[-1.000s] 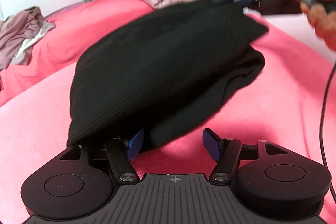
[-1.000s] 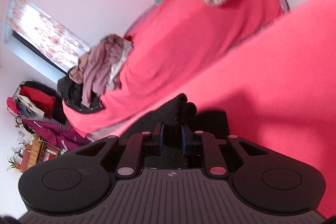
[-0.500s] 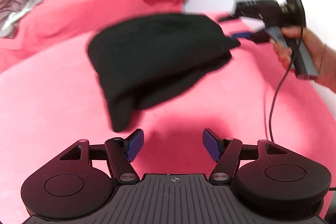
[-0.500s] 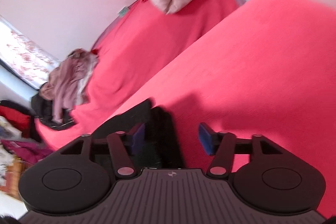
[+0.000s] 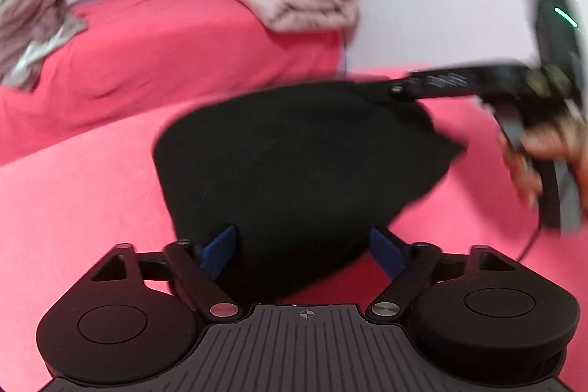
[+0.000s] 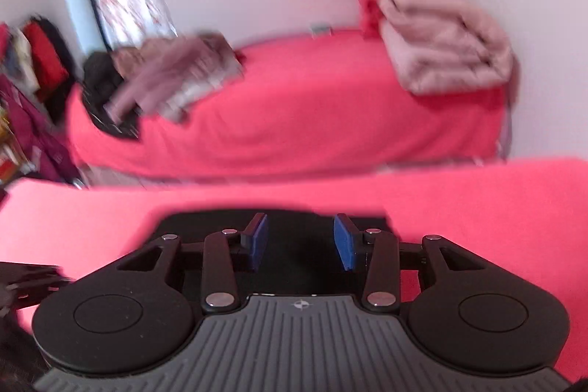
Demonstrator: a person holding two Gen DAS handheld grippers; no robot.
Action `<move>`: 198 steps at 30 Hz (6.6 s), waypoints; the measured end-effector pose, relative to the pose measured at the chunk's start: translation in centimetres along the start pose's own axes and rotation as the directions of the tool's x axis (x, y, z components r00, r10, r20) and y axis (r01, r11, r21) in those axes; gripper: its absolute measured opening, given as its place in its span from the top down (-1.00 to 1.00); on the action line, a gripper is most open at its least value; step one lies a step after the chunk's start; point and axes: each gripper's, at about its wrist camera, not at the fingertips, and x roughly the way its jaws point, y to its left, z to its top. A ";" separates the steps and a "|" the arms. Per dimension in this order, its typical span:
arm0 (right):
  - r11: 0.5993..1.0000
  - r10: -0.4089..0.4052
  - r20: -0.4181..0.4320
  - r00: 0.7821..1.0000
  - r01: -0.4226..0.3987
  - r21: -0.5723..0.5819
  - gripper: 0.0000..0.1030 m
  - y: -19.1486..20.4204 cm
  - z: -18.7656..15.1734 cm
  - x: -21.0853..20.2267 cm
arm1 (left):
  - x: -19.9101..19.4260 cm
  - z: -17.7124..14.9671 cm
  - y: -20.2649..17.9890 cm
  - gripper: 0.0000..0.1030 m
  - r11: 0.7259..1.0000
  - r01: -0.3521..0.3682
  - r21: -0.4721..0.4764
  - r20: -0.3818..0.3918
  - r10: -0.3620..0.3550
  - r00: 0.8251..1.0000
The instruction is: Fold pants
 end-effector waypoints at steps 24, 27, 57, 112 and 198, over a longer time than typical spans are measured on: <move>0.994 0.074 0.005 0.997 -0.073 -0.081 0.12 1.3 -2.4 -1.7 | 2.3 -0.6 6.2 -1.00 0.945 -0.033 -0.325 -0.226 -0.044 0.973; 0.997 0.020 0.023 1.000 -0.018 -0.069 0.07 0.8 -2.0 -3.3 | 0.9 -0.6 5.7 -1.00 0.949 -0.100 -0.300 -0.238 0.027 0.971; 0.945 0.163 -0.018 0.986 -0.151 0.292 -0.81 -5.6 -1.1 -4.6 | 0.0 4.0 10.8 -1.00 0.922 -0.109 -0.372 -0.195 0.037 0.980; 0.870 0.388 -0.006 0.922 -0.364 0.332 -0.02 -3.7 1.2 -10.7 | -3.5 5.8 9.1 -1.00 0.866 0.110 -0.488 -0.081 -0.171 0.982; 0.861 -0.471 -0.126 0.873 0.486 0.151 -0.55 10.0 -22.6 -28.3 | -4.1 -9.9 -10.4 -1.00 0.983 0.014 0.181 -0.209 0.025 0.978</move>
